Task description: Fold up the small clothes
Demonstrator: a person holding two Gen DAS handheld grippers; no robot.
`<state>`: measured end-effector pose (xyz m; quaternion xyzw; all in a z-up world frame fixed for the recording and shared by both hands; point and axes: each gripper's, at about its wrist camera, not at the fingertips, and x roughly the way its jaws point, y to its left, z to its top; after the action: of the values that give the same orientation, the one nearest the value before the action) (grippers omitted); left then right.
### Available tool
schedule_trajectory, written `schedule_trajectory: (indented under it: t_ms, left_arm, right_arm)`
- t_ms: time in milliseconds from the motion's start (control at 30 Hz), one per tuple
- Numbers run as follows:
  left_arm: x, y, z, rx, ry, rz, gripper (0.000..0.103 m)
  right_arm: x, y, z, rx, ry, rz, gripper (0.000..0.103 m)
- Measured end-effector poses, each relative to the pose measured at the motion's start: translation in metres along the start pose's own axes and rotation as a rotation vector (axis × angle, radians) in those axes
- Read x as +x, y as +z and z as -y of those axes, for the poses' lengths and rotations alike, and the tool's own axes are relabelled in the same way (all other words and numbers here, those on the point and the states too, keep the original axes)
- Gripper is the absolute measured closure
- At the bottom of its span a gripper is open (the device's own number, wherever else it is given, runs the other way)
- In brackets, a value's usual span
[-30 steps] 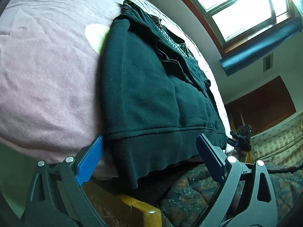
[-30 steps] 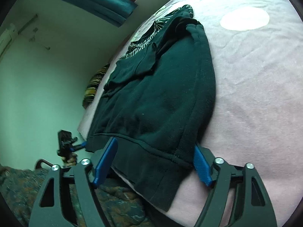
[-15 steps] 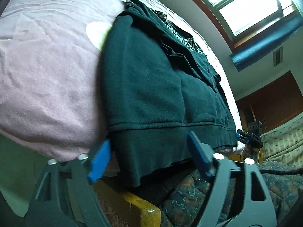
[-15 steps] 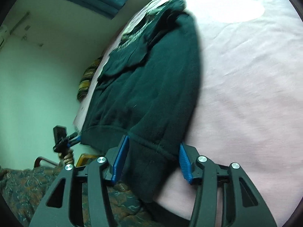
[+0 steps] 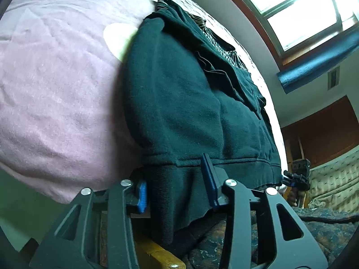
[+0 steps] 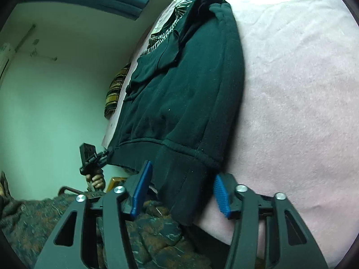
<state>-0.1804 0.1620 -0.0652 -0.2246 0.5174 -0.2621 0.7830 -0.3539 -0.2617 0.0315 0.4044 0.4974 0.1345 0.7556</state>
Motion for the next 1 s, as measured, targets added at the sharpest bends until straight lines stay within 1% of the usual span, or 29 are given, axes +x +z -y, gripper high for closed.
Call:
schedule_trajectory:
  t_ms: [33,133,200,233,267,300,367,467,533,567,633,667,700,767,833,900,933,967,1000]
  left_arm:
    - [0.000,0.000,-0.001,-0.006,0.005,0.001,0.070]
    - [-0.001,0.001,-0.002,-0.009,0.022,0.003,0.082]
    - [-0.005,0.005,0.001,-0.019,0.023,0.021,0.088]
    - [-0.008,0.007,0.003,-0.024,0.017,0.033,0.089]
    - [-0.011,0.011,0.006,-0.030,0.003,0.050,0.089]
    - [-0.017,0.019,0.012,-0.032,-0.030,0.082,0.089]
    - [-0.024,0.032,0.020,-0.028,-0.068,0.122,0.089]
    - [-0.024,0.071,0.035,0.003,-0.136,0.168,0.089]
    - [-0.019,0.095,0.039,0.010,-0.152,0.196,0.089]
    - [-0.016,0.110,0.039,0.016,-0.163,0.209,0.089]
    - [-0.003,0.137,0.037,0.008,-0.160,0.225,0.089]
    - [0.004,0.148,0.033,0.002,-0.164,0.224,0.089]
    - [0.015,0.161,0.027,0.001,-0.158,0.218,0.089]
    - [0.037,0.176,0.018,-0.005,-0.134,0.190,0.089]
    - [0.061,0.188,0.006,-0.021,-0.096,0.149,0.089]
    - [0.075,0.194,-0.006,-0.047,-0.093,0.108,0.087]
    - [0.078,0.195,-0.010,-0.057,-0.105,0.090,0.086]
    - [0.076,0.196,-0.015,-0.072,-0.141,0.073,0.083]
    - [0.073,0.196,-0.017,-0.078,-0.170,0.072,0.081]
  right_arm:
    - [0.003,0.000,0.000,0.015,0.007,-0.005,0.084]
    - [0.007,-0.003,0.001,0.033,-0.025,-0.004,0.094]
    - [0.001,0.000,-0.005,0.038,0.024,0.027,0.096]
    - [-0.003,0.003,-0.009,0.032,0.065,0.048,0.096]
    - [-0.010,0.008,-0.017,0.017,0.115,0.079,0.096]
    - [-0.014,0.012,-0.022,0.009,0.141,0.093,0.096]
    - [-0.020,0.026,-0.032,-0.013,0.193,0.124,0.096]
    - [-0.023,0.060,-0.036,-0.010,0.259,0.163,0.096]
    - [-0.019,0.090,-0.031,0.007,0.292,0.183,0.096]
    - [-0.015,0.108,-0.024,0.035,0.313,0.198,0.096]
    - [-0.003,0.135,-0.010,0.096,0.335,0.216,0.096]
    - [0.005,0.142,-0.008,0.118,0.335,0.222,0.096]
    - [0.013,0.157,0.003,0.165,0.325,0.230,0.096]
    - [0.026,0.174,0.027,0.258,0.317,0.230,0.096]
    - [0.044,0.186,0.050,0.334,0.277,0.217,0.097]
    - [0.056,0.190,0.065,0.387,0.308,0.217,0.099]
    - [0.056,0.190,0.067,0.393,0.332,0.220,0.098]
    - [0.054,0.189,0.068,0.389,0.347,0.218,0.098]
    - [0.052,0.188,0.067,0.381,0.355,0.213,0.095]
